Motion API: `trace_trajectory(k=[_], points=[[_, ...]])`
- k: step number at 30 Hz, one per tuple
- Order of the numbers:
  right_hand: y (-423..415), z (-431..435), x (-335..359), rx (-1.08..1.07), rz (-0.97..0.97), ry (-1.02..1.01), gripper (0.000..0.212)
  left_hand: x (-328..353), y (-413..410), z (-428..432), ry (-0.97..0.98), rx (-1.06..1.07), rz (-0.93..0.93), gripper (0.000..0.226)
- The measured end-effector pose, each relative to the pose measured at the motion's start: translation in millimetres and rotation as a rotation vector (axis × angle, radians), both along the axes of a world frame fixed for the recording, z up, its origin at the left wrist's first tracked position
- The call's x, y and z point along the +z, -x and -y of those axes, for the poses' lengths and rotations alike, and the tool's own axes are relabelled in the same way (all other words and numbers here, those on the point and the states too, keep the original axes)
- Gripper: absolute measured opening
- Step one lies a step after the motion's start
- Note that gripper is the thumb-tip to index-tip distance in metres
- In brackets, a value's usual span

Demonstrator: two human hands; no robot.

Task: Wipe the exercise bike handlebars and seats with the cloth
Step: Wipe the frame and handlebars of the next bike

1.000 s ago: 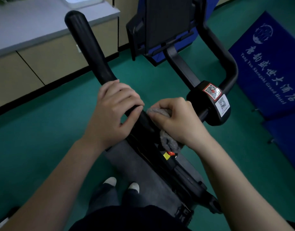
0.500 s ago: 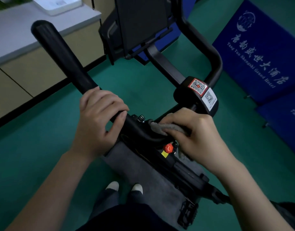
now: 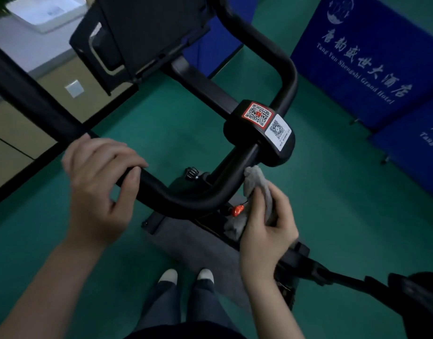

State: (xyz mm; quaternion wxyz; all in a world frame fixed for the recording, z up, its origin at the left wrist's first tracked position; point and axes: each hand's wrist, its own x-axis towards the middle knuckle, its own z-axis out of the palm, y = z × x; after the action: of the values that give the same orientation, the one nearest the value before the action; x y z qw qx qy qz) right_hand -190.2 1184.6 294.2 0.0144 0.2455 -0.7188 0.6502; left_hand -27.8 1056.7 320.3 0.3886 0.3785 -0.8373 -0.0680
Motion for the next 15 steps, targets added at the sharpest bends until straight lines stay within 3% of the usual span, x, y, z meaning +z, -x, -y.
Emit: trace_trajectory(k=[3, 5, 9, 15], points=[[7.2, 16.9, -4.7, -0.162, 0.392, 0.079, 0.011, -1.9, 1.6, 0.0, 0.012, 0.012, 0.004, 0.034], [15.4, 28.4, -5.9, -0.185, 0.532, 0.158, 0.012, -3.3, 2.2, -0.1, 0.016, 0.014, 0.010, 0.036], [7.8, 43.3, -8.0, -0.144, 0.610, 0.231, 0.005, -6.7, 1.8, 0.9, -0.004, 0.004, 0.007, 0.038], [-22.5, 23.4, -6.6, -0.019, 0.635, 0.204, 0.017, -9.2, 2.0, 1.5, 0.006, 0.009, -0.007, 0.037]])
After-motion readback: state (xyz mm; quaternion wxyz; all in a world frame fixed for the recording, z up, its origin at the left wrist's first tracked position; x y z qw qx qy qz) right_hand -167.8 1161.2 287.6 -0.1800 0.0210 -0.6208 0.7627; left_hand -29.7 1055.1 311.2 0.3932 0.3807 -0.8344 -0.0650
